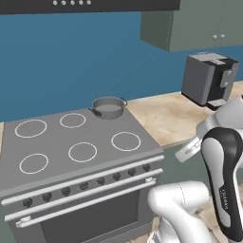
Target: Move the pot and pan from the stove into the sink.
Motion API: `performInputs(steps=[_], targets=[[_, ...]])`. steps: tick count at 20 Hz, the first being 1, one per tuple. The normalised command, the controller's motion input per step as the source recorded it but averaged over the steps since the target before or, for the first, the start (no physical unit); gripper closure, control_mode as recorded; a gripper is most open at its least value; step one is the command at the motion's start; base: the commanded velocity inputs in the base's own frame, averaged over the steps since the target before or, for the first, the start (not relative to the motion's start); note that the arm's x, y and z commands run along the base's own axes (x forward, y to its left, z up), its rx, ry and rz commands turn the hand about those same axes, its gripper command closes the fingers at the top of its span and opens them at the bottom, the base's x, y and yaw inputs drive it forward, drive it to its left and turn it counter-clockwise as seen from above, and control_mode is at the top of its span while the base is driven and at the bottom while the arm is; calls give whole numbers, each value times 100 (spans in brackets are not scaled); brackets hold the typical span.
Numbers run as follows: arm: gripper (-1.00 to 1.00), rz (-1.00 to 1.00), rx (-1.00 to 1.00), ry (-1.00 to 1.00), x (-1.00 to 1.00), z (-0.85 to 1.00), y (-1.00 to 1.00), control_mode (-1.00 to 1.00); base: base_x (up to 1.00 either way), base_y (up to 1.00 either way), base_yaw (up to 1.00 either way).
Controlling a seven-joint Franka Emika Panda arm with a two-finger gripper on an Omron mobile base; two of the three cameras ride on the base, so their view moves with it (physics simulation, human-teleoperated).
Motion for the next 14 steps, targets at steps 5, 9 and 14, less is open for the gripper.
performInputs(steps=[5,9,14], targets=[[-100,0,0,0,0,0,0,100,64,28,-4],[-100,0,0,0,0,0,0,100,58,28,-5],[-100,-1,0,0,15,0,3,-100,3,3,-1]])
